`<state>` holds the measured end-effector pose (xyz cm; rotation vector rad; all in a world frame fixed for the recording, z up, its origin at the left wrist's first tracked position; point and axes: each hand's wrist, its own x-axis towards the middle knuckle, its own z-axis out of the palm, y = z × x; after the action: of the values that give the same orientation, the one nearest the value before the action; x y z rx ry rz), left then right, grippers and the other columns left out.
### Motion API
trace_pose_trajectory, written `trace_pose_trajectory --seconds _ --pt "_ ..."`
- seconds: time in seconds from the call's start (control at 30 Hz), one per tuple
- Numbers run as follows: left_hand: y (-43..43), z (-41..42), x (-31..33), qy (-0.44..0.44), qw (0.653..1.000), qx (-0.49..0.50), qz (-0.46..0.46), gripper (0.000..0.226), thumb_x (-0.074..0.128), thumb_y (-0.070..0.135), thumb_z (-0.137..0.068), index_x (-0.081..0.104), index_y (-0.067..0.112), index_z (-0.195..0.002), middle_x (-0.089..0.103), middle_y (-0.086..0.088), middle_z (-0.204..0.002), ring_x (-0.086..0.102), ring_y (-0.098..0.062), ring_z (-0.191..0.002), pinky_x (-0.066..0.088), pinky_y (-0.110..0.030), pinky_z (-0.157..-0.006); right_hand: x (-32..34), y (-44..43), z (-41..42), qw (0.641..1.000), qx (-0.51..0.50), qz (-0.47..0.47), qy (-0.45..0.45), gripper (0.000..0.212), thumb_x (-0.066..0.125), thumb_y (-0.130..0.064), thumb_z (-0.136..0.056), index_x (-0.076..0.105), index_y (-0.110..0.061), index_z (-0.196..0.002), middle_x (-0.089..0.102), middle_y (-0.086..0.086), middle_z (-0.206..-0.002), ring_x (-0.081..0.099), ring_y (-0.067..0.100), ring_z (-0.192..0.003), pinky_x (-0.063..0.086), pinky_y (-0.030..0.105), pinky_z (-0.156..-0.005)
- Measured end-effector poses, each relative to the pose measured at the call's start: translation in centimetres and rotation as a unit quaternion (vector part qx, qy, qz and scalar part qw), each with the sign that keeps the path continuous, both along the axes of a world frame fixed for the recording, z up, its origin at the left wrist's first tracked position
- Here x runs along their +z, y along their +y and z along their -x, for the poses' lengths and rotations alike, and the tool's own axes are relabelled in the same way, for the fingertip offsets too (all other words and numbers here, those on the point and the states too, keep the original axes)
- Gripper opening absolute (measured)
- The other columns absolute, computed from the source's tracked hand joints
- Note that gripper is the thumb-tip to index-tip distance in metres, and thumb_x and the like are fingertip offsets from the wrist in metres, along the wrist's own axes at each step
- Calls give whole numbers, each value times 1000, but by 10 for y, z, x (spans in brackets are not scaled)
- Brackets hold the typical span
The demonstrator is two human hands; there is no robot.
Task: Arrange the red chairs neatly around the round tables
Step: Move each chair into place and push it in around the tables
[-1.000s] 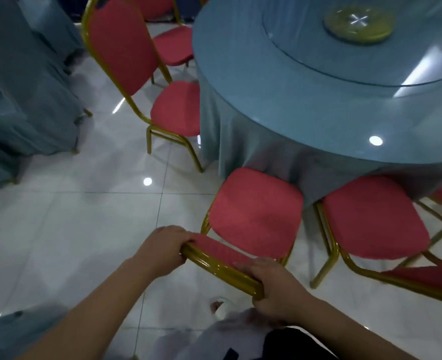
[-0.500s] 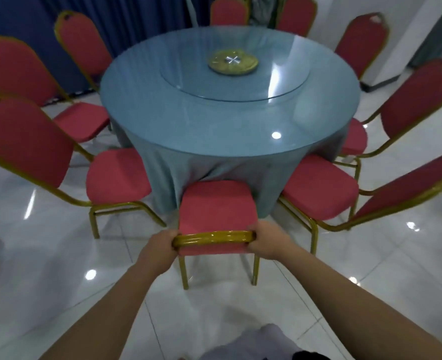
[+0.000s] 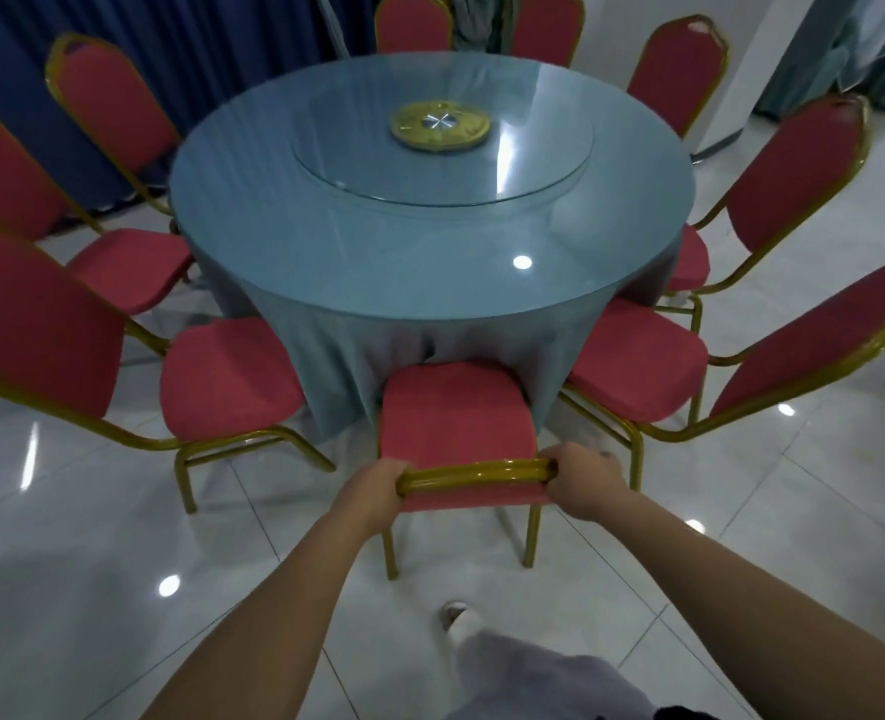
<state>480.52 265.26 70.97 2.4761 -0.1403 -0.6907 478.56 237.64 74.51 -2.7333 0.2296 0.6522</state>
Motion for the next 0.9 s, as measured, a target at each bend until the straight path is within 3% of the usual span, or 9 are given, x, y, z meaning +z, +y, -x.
trace_pose_trajectory --seconds 0.1,0.27,0.37,0.47,0.53,0.67,0.9 --pt "4 -23 0 -19 999 25 8 27 50 8 -86 70 27 -86 69 2 -83 65 -17 -81 55 -40 -78 -3 1 -23 1000 15 -16 -5 23 51 -14 -79 65 -27 -91 62 -5 -91 57 24 -101 29 49 -104" --pt "4 -62 2 -34 998 54 -19 34 54 7 -92 68 39 -93 64 11 -80 62 -15 -80 52 -32 -72 -3 8 -62 999 33 -31 -30 19 52 -14 -85 64 -28 -87 55 -7 -96 52 26 -109 31 45 -104" --pt "6 -74 2 -28 999 39 -24 37 57 10 -92 68 40 -110 66 11 -95 62 -12 -90 53 -32 -80 3 2 -78 997 59 -44 18 34 53 -15 -82 66 -37 -105 59 -7 -110 49 25 -116 29 47 -104" --pt "23 -71 7 11 999 29 29 51 68 9 -87 59 42 -124 60 13 -119 56 -7 -110 45 -22 -94 13 -2 -93 975 132 -113 140 60 66 -58 -73 49 -51 -131 51 -12 -128 36 19 -126 27 48 -110" --pt "44 -69 11 35 997 59 42 62 72 11 -86 50 40 -136 50 13 -136 47 -9 -125 38 -24 -105 19 14 -113 956 162 -193 154 80 62 -78 -65 44 -51 -139 45 -15 -139 32 16 -135 30 47 -114" --pt "101 -64 17 19 980 196 16 63 68 18 -92 41 30 -147 41 6 -150 38 -15 -138 31 -34 -115 17 90 -152 953 144 -267 26 68 66 -65 -80 50 -38 -140 49 -8 -145 39 19 -136 34 44 -115" --pt "227 -25 8 2 940 336 64 57 66 21 -94 40 51 -135 42 14 -142 41 -13 -132 37 -38 -112 -5 238 -164 928 111 -355 33 64 73 -39 -83 48 -33 -142 46 -14 -135 44 6 -126 35 24 -102"
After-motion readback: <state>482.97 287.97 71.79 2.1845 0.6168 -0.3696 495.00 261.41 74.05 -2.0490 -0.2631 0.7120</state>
